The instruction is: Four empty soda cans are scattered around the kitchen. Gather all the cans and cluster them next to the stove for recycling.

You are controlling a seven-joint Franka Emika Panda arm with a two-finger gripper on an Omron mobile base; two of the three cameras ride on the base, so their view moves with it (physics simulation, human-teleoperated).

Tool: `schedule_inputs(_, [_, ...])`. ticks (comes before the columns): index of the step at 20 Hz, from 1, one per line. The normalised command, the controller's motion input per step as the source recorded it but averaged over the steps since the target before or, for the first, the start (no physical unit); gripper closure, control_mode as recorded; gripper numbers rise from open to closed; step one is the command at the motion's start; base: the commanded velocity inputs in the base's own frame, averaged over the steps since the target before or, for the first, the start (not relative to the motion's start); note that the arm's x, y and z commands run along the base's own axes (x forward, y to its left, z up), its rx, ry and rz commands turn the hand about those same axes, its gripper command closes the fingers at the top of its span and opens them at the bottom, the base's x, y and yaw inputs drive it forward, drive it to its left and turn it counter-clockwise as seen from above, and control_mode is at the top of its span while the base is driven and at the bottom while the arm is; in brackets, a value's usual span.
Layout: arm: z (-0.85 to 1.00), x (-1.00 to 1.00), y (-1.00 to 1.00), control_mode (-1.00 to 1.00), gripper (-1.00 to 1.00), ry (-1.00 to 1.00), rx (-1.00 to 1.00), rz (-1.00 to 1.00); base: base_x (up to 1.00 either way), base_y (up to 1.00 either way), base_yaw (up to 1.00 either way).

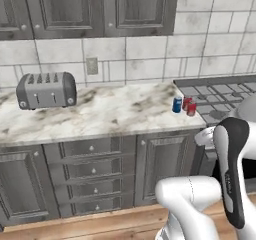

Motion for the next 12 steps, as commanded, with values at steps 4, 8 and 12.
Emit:
schedule_inputs(4, [0.0,0.0,0.0,1.0,-1.0,0.0,0.0,0.0,-0.02,0.95,0.25])
schedule_inputs(8, [0.0,0.0,0.0,1.0,-1.0,0.0,0.0,0.0,-0.13,0.54,0.3])
schedule_inputs(12, [0.0,0.0,0.0,1.0,-1.0,0.0,0.0,0.0,-0.19,0.09,0.39])
